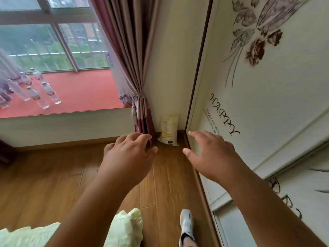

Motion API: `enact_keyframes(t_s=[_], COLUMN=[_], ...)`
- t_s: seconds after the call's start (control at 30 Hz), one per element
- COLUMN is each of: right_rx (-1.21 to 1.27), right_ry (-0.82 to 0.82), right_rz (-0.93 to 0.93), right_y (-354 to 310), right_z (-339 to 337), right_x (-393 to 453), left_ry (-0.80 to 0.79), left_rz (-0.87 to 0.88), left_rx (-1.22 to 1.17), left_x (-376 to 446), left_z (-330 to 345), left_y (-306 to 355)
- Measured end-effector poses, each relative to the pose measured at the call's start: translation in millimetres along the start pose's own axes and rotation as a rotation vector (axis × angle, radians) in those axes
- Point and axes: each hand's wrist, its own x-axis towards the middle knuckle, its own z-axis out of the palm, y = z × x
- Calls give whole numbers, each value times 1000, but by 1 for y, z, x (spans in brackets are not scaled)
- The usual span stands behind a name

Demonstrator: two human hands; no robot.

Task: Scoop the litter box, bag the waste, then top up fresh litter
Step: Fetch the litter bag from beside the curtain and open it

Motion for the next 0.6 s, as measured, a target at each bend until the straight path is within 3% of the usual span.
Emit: enact_keyframes(t_s=[0.6], right_rx=[-12], right_ry=[-108], right_rz=[-136], right_y=[39], right_z=[-22], right_x=[350], left_ry=[-15], left_rz=[-153], left_rx=[-17], left_x=[305], left_z=[-11], left_y=[10])
